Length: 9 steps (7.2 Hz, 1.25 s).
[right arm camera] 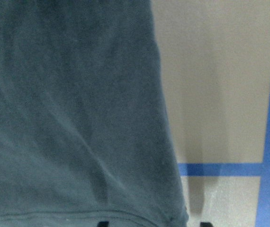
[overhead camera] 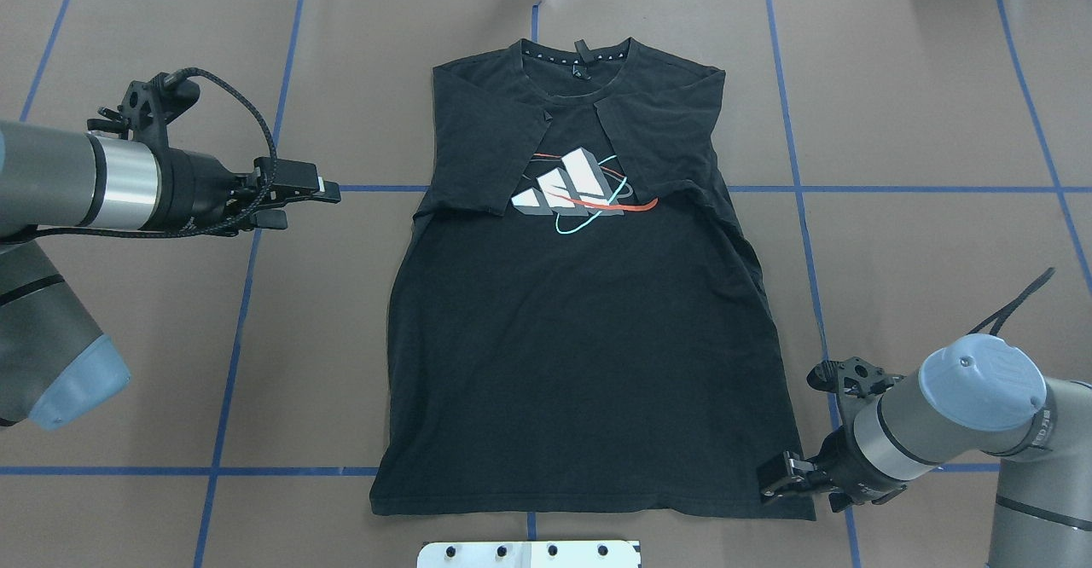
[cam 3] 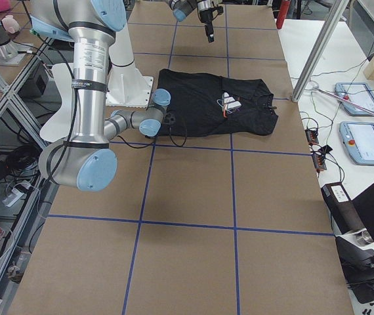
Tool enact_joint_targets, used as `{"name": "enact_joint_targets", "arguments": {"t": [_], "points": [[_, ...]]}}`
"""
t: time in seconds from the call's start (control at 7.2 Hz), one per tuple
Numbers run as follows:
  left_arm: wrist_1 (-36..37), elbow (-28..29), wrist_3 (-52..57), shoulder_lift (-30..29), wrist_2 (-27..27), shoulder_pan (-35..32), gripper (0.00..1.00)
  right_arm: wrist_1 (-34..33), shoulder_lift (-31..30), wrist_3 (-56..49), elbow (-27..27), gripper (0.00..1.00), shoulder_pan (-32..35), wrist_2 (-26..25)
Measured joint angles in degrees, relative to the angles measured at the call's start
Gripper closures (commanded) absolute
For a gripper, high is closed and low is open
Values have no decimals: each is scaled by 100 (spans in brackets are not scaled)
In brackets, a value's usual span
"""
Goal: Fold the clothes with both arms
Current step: 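Lower the left gripper to the other hem corner and grasp both hem corners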
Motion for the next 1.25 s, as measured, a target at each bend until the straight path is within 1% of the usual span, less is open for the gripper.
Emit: {"name": "enact_joint_targets", "arguments": {"t": [0.42,0.56,0.69,0.83,0.97,1.25], "points": [[0,0,0,-10,0,3,1,-1,-7,3,-42,39,51,0],[0,0,0,-14,0,4,1,-1,-11,3,-73,47,57,0],[0,0,0,-14,0,4,1,-1,-15,2,-107,66,60,0],[0,0,0,-12,0,4,1,0,-19,3,-123,90,61,0],[0,0,0,-7,0,4,1,-1,-19,1,-118,100,60,2],[2,0,0,-2,0,1,1,1,-19,-5,-91,100,62,21]]}}
